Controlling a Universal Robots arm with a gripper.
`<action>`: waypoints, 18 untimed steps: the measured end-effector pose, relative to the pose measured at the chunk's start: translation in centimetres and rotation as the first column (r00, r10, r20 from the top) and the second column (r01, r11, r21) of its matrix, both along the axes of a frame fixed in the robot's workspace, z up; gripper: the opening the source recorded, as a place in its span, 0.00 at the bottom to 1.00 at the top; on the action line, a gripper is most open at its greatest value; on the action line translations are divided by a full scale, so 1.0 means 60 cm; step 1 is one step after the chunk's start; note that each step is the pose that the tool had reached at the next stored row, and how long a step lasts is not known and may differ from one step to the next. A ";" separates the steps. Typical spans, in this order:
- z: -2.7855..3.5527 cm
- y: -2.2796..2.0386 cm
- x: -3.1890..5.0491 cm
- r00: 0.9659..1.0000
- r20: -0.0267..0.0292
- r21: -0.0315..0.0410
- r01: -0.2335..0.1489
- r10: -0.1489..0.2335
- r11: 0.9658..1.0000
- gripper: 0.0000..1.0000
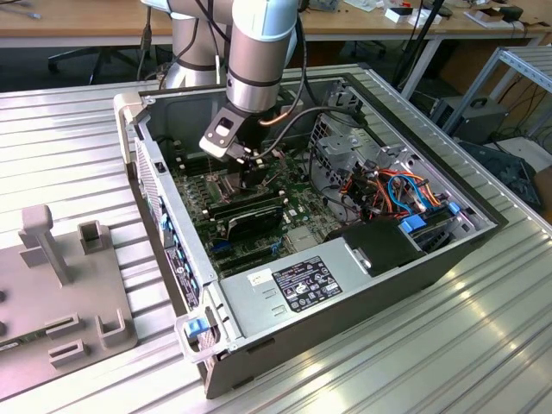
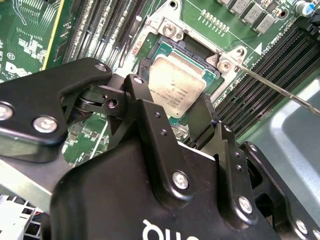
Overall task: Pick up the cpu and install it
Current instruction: 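Place the cpu into insertion slot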
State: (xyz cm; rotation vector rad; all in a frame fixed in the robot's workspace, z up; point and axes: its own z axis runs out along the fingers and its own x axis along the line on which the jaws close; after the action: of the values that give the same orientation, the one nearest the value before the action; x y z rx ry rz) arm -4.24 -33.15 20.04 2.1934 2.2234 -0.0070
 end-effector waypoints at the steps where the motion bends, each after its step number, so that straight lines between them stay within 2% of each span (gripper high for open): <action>1: 0.000 0.0000 0.000 1.000 0.000 0.000 0.000 0.000 1.000 0.55; 18: -0.001 0.0004 0.000 1.000 0.000 0.000 0.000 0.000 1.000 0.55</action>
State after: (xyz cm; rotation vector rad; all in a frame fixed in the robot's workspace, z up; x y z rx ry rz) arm -4.25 -33.12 19.95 2.1935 2.2234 -0.0068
